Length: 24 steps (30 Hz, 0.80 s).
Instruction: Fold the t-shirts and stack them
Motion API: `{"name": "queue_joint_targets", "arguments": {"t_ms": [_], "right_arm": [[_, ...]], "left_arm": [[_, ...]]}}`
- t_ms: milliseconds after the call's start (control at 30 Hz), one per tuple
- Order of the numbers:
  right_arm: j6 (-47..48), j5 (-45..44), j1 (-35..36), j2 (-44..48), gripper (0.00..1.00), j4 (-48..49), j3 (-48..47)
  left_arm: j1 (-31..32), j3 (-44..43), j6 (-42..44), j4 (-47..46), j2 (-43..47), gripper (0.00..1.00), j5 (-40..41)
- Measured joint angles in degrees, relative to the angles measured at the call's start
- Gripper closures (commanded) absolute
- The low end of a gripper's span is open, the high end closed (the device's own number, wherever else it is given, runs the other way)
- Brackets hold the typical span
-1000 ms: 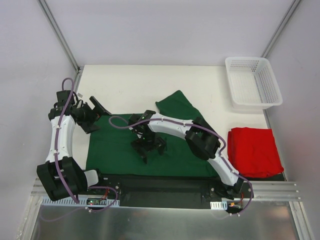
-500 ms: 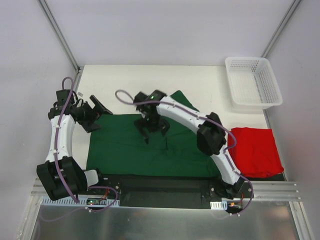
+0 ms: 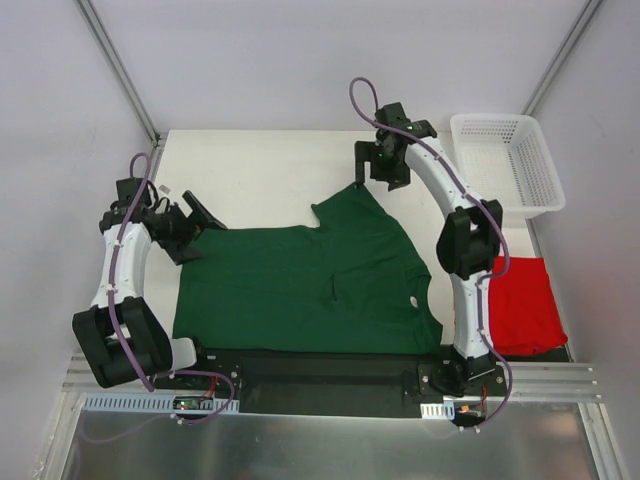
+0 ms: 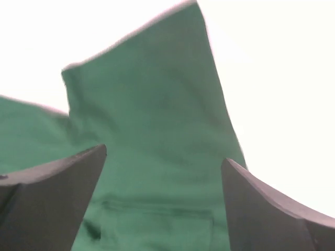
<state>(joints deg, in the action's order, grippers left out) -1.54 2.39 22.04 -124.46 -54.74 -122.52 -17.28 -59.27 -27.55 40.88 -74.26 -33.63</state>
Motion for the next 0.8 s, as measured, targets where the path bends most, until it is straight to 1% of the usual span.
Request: {"name": "queue_joint_targets", "arguments": {"t_ms": [100,200,433,800], "right_arm": [[1.4,0.7,0.4,-7.3,0.04,2.8,-6.0],[2.9,1.8,1.3,-11.4,0.04,6.2,-8.1],[4.9,1.9,1.6,-14.5,0.04,10.7,-8.1],[4.9,1.6,-0.9,-19.5,0.02,15.7,-12.0]], "left_arm": [[0.0,2.0,0.4,-1.1,0.0,0.01,-0.3],[0.0,2.9,0.6,-1.7,-1.0,0.01,-0.7],[0.0,2.6,0.7,-3.6,-4.5,0.01,-2.5],[0.0,2.7,0.7,-4.7,-4.9,0.01,-4.1]]}}
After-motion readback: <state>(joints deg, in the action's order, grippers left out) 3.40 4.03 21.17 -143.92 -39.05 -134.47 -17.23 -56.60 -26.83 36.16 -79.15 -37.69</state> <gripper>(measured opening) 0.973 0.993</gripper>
